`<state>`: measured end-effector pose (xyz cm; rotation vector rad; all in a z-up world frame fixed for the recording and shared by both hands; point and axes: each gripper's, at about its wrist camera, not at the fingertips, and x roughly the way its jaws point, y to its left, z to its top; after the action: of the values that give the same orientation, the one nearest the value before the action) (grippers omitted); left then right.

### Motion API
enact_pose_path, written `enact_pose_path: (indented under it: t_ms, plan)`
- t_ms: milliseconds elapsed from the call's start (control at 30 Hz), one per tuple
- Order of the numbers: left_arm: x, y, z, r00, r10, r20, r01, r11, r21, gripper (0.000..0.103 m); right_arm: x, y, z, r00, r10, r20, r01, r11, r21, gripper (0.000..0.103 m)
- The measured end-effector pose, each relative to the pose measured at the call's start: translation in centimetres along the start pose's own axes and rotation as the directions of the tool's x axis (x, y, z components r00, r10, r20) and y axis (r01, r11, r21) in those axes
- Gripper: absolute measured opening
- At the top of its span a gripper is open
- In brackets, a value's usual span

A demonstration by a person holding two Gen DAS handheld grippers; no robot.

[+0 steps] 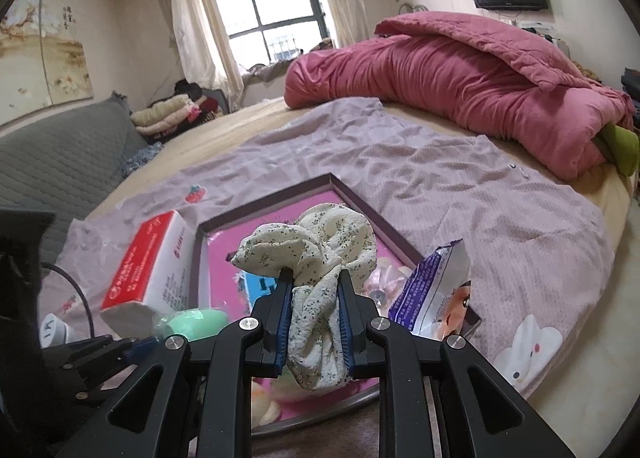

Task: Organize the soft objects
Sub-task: 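Lower the floral scrunchie and green sponge onto the book and open both tools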

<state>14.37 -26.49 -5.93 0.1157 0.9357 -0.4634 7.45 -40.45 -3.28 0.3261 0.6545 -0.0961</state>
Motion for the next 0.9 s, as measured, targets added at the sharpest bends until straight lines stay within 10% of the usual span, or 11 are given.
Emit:
enact_pose_path:
  t_ms: [900]
  plan:
    - [0.5, 0.6, -0.3, 1.000, -0.022, -0.001, 0.022, 0.999, -0.026, 0.041, 3.3, -0.6, -0.6, 0.988, 0.069, -0.139, -0.063, 0.997, 0.048, 0.045]
